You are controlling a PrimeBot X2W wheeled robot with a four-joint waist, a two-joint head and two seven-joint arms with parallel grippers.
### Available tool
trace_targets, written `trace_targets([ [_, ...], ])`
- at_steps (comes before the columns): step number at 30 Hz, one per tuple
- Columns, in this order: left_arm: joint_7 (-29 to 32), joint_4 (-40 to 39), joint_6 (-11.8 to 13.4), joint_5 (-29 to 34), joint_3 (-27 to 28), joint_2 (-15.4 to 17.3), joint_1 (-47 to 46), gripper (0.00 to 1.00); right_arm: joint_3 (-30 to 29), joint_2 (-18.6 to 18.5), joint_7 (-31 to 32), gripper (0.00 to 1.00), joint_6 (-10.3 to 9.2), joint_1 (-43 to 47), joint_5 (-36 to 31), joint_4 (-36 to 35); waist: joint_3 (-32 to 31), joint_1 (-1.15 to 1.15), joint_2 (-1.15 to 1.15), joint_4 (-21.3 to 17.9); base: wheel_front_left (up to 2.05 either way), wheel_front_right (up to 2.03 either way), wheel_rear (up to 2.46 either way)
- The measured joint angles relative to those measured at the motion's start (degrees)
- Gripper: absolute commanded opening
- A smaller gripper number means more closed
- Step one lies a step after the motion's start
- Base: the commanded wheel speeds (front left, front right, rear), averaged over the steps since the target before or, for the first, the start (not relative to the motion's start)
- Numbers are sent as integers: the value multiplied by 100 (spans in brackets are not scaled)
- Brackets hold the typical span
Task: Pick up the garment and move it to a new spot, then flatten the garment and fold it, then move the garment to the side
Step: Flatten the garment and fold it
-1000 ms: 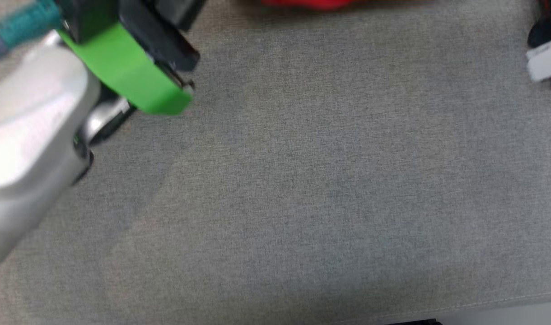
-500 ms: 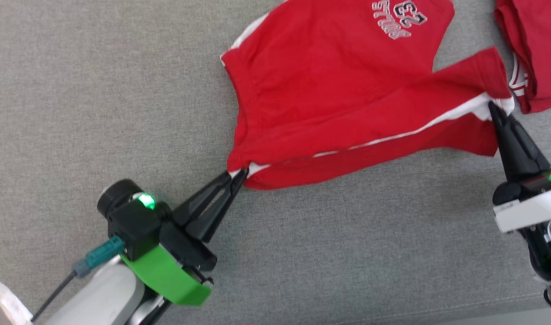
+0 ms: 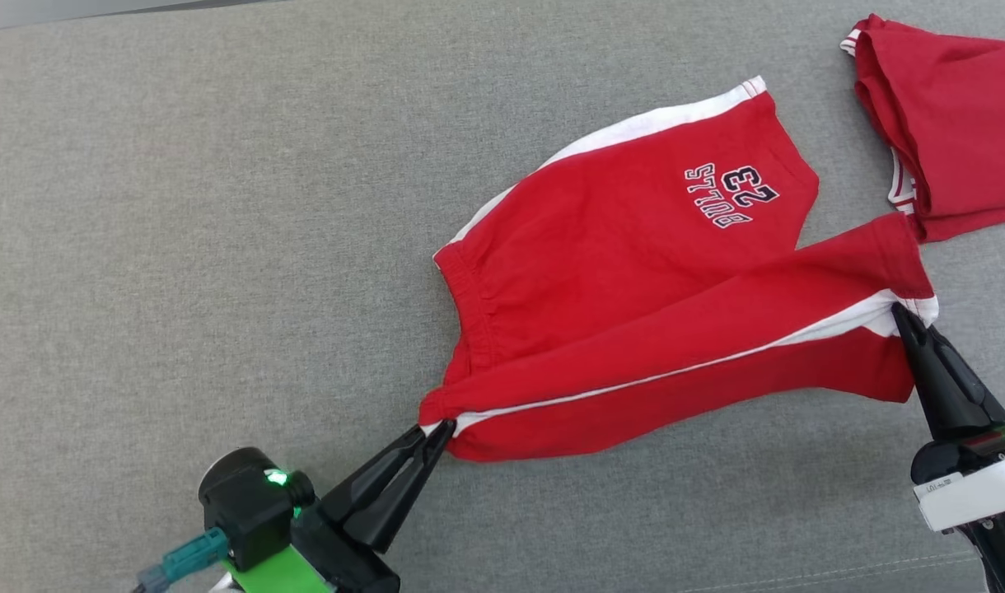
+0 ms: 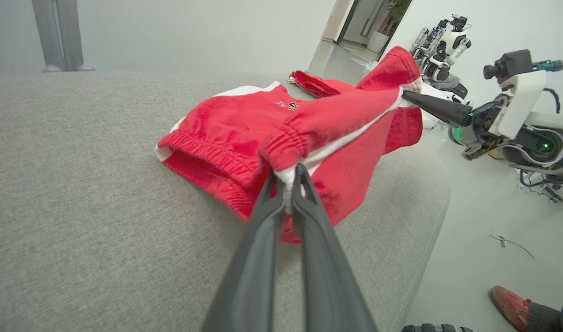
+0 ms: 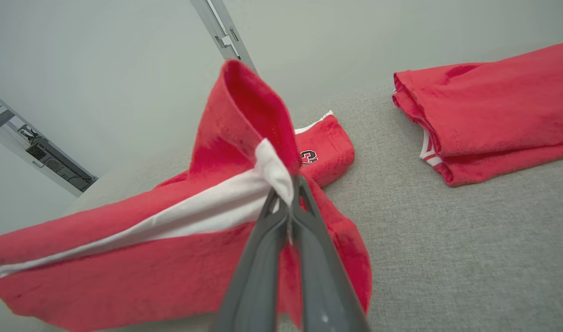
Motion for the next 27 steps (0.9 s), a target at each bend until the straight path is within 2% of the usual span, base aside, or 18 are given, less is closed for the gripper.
trace_targets([
  [7, 247, 485, 4, -825, -357, -147, -931, 0, 483, -159, 133, 0, -1, -836, 267, 601, 141, 0, 0, 72, 0, 0, 0],
  [12, 500, 884, 4, -1172, -605, -177, -1725, 0, 762, -286, 433, 0, -2, -1684, 535, 1050, 311, 0, 0, 124, 0, 0, 0],
  [20, 556, 1377, 4, -1789, -1062, -283, -2953, 0, 1085, -601, 947, 0, -1, -2848, 891, 1724, 643, 0, 0, 273, 0, 0, 0],
  [27, 637, 1980, 4, -2198, -1517, -359, -3704, 0, 1502, -598, 1303, 1, -1, -3771, 1125, 2231, 942, 0, 0, 379, 0, 0, 0],
])
